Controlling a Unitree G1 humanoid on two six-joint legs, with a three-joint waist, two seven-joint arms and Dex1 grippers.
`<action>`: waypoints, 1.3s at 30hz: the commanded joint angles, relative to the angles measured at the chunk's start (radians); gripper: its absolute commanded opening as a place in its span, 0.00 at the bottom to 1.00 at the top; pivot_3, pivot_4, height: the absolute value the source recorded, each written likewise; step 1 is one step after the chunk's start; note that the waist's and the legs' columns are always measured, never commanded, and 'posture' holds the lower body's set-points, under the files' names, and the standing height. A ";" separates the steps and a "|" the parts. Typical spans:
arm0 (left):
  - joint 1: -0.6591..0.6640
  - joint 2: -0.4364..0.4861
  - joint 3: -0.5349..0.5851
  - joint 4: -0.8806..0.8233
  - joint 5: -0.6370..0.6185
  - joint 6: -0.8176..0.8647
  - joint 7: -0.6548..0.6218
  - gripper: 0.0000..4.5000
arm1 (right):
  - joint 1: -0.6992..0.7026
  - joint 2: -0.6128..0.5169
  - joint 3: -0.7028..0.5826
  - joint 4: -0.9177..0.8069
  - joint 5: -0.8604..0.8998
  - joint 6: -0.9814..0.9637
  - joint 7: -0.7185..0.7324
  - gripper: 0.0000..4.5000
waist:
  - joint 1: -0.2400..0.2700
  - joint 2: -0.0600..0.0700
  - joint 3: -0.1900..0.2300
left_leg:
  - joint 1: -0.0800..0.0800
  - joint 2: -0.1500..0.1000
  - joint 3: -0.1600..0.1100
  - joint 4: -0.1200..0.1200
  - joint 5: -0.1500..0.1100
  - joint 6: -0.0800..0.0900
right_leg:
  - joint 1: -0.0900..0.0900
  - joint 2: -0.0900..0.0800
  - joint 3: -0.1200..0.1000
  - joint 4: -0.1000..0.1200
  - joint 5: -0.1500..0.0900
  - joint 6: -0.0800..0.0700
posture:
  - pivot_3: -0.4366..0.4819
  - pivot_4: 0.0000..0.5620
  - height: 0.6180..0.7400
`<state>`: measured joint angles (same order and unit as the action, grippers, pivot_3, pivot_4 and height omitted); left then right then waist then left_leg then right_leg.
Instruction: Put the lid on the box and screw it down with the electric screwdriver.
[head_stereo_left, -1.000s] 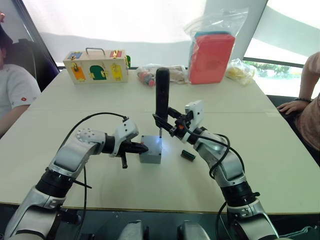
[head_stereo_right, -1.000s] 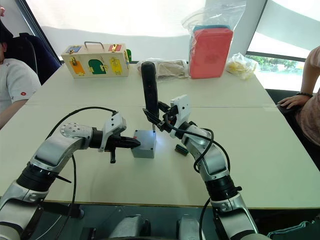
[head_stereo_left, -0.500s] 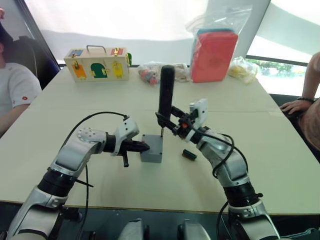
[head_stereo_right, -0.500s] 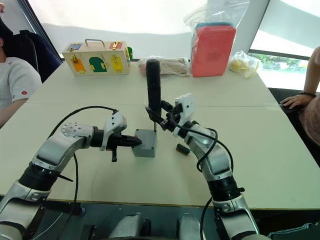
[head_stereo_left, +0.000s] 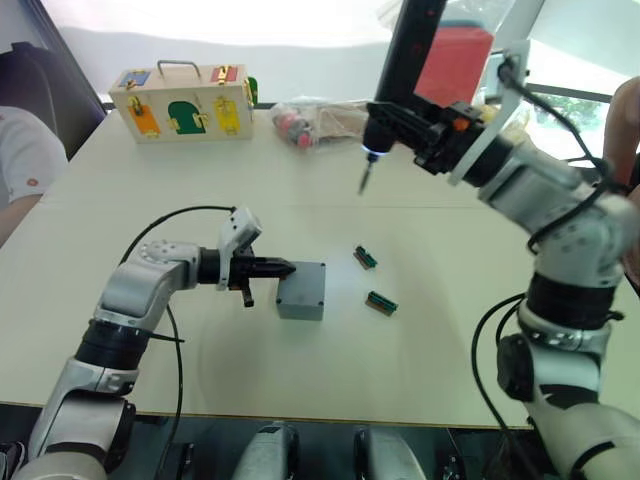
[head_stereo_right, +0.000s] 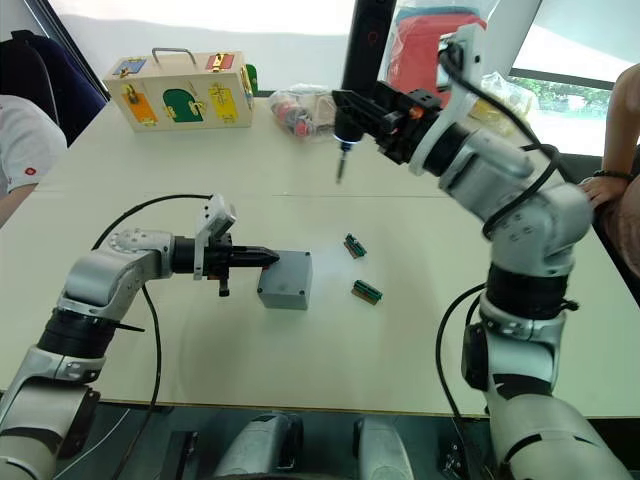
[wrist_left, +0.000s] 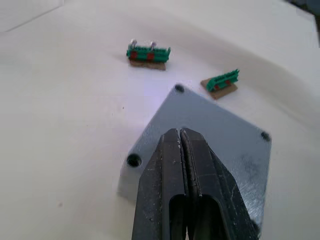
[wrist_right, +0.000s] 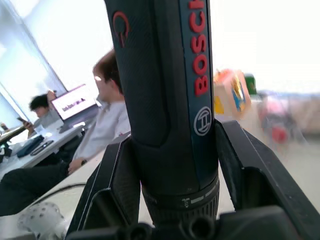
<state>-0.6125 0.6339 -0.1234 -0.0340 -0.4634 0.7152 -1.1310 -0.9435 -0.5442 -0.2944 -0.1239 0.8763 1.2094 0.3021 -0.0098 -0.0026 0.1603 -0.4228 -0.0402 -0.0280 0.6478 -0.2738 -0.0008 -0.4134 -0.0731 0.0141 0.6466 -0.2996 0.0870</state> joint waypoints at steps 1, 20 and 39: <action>0.014 0.047 -0.004 -0.137 -0.038 0.017 -0.048 0.00 | 0.003 -0.133 -0.052 0.020 0.042 0.273 -0.003 0.40 | -0.001 0.001 0.002 | -0.002 -0.001 0.000 0.001 -0.001 0.001 | -0.001 -0.001 0.000 -0.001 0.000 0.000 | 0.48 0.27 0.98; 0.140 0.098 -0.080 -0.318 -0.029 0.013 -0.035 0.00 | 0.240 -0.537 0.288 0.395 0.592 0.405 -0.354 0.40 | -0.004 0.002 0.020 | -0.004 0.000 0.005 0.003 0.010 0.008 | -0.005 0.001 0.001 0.004 0.007 0.002 | 0.48 0.27 0.98; 0.086 0.064 0.178 -0.060 0.040 -0.141 0.222 0.00 | 0.103 -0.530 0.190 0.154 0.403 0.215 -0.063 0.86 | -0.004 0.002 0.020 | -0.004 0.000 0.005 0.006 0.009 0.008 | -0.003 0.003 0.001 0.003 0.008 0.005 | 0.48 0.27 0.98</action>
<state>-0.5213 0.7069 -0.0083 -0.0897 -0.4015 0.5998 -0.9396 -0.8009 -1.0439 -0.0568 0.1045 1.2907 1.4688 0.1274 -0.0137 -0.0010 0.1808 -0.4266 -0.0406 -0.0230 0.6536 -0.2644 0.0074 -0.4168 -0.0703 0.0152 0.6498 -0.2912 0.0921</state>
